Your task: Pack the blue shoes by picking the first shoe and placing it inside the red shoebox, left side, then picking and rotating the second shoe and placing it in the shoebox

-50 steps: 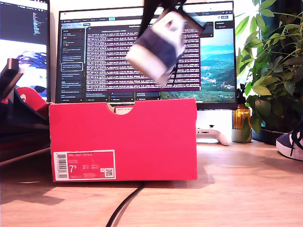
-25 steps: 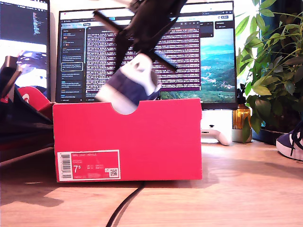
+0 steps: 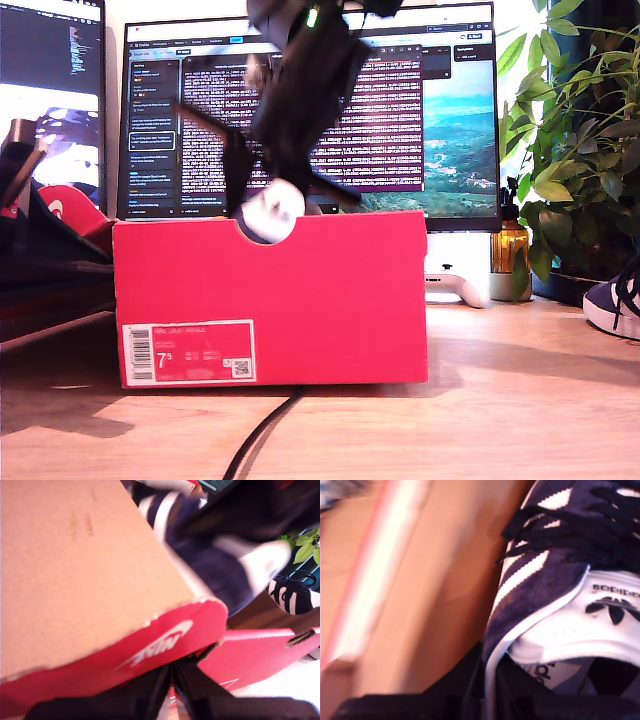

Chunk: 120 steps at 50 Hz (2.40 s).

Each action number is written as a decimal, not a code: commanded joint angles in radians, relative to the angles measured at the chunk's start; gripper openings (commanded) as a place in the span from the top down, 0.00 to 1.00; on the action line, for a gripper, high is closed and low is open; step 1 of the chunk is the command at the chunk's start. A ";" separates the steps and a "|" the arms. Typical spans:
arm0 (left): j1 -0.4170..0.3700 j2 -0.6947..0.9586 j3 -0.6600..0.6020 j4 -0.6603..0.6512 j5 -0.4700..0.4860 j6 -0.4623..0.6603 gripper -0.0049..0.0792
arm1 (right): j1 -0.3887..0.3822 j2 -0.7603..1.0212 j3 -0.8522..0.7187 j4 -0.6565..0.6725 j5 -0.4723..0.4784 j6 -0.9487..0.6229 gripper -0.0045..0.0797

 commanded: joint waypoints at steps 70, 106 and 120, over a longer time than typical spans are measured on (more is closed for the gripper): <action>-0.003 0.003 0.011 -0.104 -0.004 0.002 0.97 | -0.071 -0.066 0.043 -0.279 -0.033 -0.152 0.51; -0.003 0.003 0.011 -0.266 -0.004 0.002 0.97 | -0.157 -0.069 0.273 -0.644 0.146 -0.050 0.51; -0.003 0.003 0.011 -0.309 -0.004 0.002 0.97 | -0.206 -0.069 0.273 -0.760 0.164 0.008 0.51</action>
